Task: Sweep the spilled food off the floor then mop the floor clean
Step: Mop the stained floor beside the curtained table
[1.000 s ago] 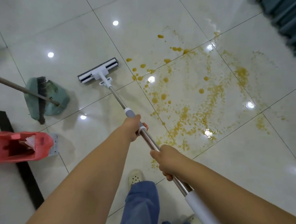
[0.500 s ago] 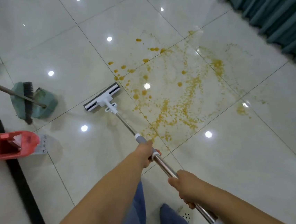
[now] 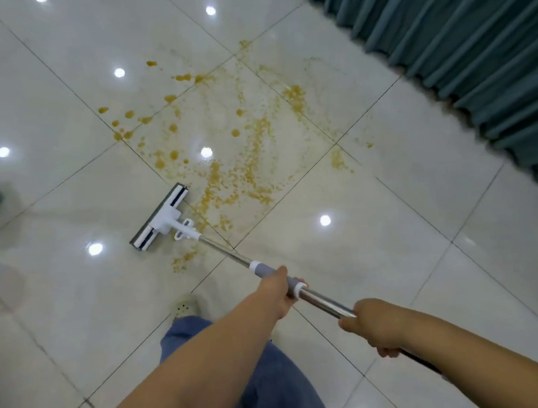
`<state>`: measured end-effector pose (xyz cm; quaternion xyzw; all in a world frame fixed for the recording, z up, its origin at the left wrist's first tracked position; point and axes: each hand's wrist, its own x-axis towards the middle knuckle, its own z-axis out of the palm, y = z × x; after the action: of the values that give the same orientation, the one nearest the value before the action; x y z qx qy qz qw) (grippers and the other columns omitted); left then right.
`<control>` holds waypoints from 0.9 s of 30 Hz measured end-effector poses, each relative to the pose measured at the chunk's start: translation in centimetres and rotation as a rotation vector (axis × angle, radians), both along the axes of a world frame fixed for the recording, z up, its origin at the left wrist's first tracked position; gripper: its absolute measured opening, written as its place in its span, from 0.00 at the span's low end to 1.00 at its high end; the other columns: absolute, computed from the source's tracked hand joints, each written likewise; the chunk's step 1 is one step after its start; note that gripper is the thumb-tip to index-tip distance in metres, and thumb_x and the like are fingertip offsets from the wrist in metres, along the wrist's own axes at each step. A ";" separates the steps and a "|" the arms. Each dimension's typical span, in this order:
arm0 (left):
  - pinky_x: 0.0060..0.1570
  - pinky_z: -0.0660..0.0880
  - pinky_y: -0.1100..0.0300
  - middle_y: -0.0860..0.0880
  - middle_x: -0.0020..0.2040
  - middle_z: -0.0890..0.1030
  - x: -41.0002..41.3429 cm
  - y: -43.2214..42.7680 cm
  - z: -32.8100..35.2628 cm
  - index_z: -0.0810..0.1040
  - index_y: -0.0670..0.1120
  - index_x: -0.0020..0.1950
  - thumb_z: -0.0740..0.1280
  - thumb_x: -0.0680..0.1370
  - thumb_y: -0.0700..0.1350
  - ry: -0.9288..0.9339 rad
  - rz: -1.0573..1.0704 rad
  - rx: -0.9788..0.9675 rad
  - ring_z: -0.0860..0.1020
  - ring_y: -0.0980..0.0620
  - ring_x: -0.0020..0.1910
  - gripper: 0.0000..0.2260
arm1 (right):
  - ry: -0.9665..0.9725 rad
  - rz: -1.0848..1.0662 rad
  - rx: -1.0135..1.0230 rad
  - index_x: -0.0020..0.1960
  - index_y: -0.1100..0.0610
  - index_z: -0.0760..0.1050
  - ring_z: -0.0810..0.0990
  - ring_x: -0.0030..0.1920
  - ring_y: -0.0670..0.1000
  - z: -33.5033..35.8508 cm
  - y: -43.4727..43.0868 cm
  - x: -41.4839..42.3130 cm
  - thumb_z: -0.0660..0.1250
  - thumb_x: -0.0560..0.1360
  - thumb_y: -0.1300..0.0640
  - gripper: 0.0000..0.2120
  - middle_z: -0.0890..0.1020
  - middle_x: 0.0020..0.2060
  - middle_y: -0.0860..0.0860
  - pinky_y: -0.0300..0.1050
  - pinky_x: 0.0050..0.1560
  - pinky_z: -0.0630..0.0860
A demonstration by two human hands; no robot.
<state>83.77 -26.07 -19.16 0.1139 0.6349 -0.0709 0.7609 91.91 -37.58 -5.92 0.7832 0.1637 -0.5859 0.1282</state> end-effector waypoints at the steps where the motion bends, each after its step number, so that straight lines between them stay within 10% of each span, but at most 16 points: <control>1: 0.47 0.79 0.50 0.42 0.40 0.76 0.2 0.3 0.2 0.67 0.38 0.64 0.62 0.80 0.46 -0.004 0.019 0.003 0.77 0.47 0.35 0.16 | -0.069 0.076 0.018 0.55 0.58 0.71 0.73 0.31 0.50 0.5 0.2 0.0 0.58 0.79 0.44 0.17 0.74 0.39 0.53 0.40 0.28 0.70; 7: 0.42 0.78 0.51 0.43 0.40 0.75 -0.6 3.7 2.1 0.67 0.38 0.62 0.64 0.79 0.43 0.005 0.088 0.062 0.77 0.48 0.34 0.15 | -0.194 0.360 0.106 0.43 0.54 0.66 0.73 0.35 0.49 2.7 3.2 -1.0 0.65 0.74 0.54 0.08 0.69 0.34 0.48 0.36 0.25 0.64; 20: 0.34 0.77 0.52 0.43 0.41 0.75 -9.4 13.7 3.9 0.71 0.40 0.57 0.70 0.75 0.44 -0.014 0.300 0.052 0.75 0.47 0.36 0.15 | 0.520 -0.509 0.060 0.47 0.59 0.67 0.66 0.25 0.46 2.2 12.4 -5.1 0.70 0.73 0.62 0.11 0.71 0.28 0.51 0.34 0.20 0.65; 27: 0.30 0.81 0.53 0.40 0.41 0.76 -9.7 16.8 2.4 0.68 0.36 0.58 0.63 0.79 0.38 -0.073 0.274 0.110 0.78 0.46 0.35 0.10 | 0.269 -0.096 0.183 0.47 0.59 0.69 0.71 0.27 0.47 1.6 16.8 -6.5 0.65 0.76 0.59 0.05 0.74 0.32 0.53 0.38 0.25 0.71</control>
<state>74.06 -9.25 -16.75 0.0704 0.6193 0.0726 0.7786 85.41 -20.76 -4.29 0.7130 0.1944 -0.6737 0.0054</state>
